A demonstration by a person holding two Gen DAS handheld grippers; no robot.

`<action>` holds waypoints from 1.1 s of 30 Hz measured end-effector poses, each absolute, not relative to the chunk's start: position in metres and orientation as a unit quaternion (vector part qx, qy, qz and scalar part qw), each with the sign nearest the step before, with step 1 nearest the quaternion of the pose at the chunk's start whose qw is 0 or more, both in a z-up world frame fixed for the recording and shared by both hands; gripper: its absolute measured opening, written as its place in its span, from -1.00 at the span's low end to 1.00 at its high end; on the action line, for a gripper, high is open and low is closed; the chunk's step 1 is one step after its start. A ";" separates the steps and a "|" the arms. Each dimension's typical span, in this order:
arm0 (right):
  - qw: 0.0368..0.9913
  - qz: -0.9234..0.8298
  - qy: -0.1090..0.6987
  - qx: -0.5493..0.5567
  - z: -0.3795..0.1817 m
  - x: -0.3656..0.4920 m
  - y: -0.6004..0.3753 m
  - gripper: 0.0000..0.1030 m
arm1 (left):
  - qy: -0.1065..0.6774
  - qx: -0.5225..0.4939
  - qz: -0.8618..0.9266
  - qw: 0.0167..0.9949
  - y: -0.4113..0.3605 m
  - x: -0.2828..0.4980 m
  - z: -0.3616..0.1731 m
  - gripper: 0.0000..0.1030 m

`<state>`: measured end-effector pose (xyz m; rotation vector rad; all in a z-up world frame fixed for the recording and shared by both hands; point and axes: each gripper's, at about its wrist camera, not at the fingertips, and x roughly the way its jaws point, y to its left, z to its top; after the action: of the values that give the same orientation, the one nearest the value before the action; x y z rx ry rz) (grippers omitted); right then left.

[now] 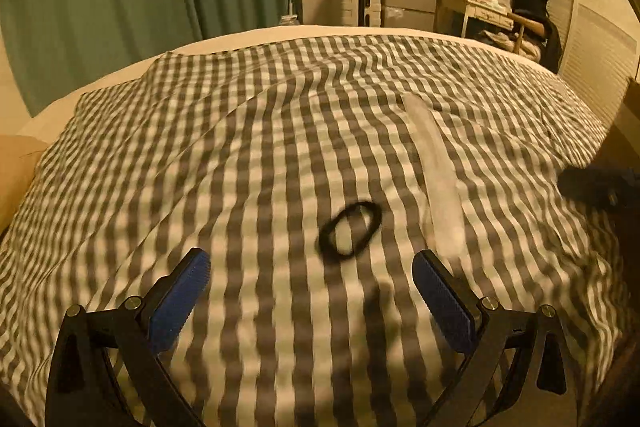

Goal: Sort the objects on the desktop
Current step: 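Grasp the black hair tie with the left tool while the right tool grasps the clear comb, then carry hair tie and comb to the cardboard box and open both tools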

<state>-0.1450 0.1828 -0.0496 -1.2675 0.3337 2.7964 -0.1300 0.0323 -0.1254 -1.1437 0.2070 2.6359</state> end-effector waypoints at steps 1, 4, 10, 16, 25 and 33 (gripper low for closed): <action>0.025 0.905 0.106 -0.411 -0.049 -0.147 0.181 0.53 | 0.063 -0.396 0.906 0.136 0.032 -0.135 -0.128 1.00; 0.020 0.906 0.095 -0.413 -0.054 -0.152 0.176 0.53 | 0.037 -0.404 0.902 0.145 0.033 -0.151 -0.135 0.43; 0.006 0.905 0.102 -0.413 -0.062 -0.178 0.163 0.53 | 0.008 -0.397 0.911 0.109 0.017 -0.156 -0.132 -0.82; 0.009 0.898 0.089 -0.430 -0.076 -0.220 0.135 0.53 | -0.058 -0.380 0.921 0.064 -0.025 -0.155 -0.122 -0.82; 0.041 0.880 0.028 -0.472 -0.095 -0.224 0.113 -0.50 | -0.066 -0.397 0.913 0.066 -0.034 -0.145 -0.125 -0.82; -0.004 0.896 0.113 -0.429 -0.019 -0.154 0.150 -0.50 | -0.060 -0.389 0.914 0.097 -0.029 -0.095 -0.086 -0.81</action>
<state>-0.1541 0.1495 -0.0193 -1.3512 0.3545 2.8225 -0.0945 -0.0289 -0.0861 -1.1521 -0.1785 2.7074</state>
